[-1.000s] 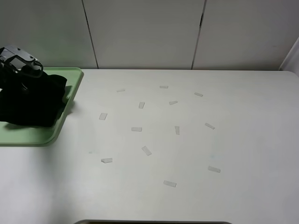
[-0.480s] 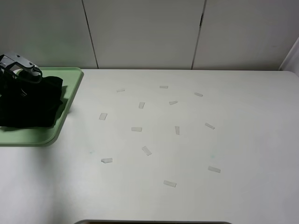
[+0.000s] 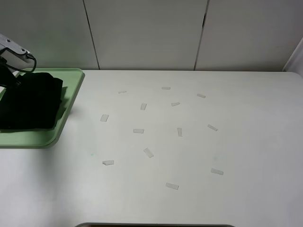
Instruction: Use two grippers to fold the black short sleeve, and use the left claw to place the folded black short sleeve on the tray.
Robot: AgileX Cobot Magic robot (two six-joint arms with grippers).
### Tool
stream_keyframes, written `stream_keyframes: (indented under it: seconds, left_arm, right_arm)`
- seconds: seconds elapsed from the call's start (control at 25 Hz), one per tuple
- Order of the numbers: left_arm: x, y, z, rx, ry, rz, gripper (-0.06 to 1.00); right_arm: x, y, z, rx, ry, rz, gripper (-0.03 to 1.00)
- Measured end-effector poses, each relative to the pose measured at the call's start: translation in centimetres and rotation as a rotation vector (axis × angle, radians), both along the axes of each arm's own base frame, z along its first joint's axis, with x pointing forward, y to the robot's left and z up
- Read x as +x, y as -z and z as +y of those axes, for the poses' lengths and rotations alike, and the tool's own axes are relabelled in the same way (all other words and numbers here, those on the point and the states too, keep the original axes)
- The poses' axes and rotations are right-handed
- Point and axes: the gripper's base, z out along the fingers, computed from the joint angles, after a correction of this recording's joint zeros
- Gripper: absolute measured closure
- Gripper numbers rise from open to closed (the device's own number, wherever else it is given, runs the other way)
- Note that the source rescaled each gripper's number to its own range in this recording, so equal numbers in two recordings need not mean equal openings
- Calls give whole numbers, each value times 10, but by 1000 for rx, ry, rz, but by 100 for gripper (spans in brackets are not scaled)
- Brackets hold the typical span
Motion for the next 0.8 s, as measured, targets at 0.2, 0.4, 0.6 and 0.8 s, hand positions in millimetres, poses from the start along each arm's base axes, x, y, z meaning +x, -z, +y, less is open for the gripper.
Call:
stream_keyframes:
  seconds: [0.2,0.4,0.6,0.8]
  left_arm:
    - [-3,-25,-2,-6,-33,-78,8]
    - [-3,-30,-8,-55,-86,-104,8]
    - [-10,-13,-12,-110,-170,-150,10]
    - [-25,15,-14,-143,-241,-211,12]
  right_arm:
    - [0,0,0,0,0,0,-3]
    - [0,0,0,0,0,0,-3]
    - [0,0,0,0,0,0,-3]
    - [0,0,0,0,0,0,-3]
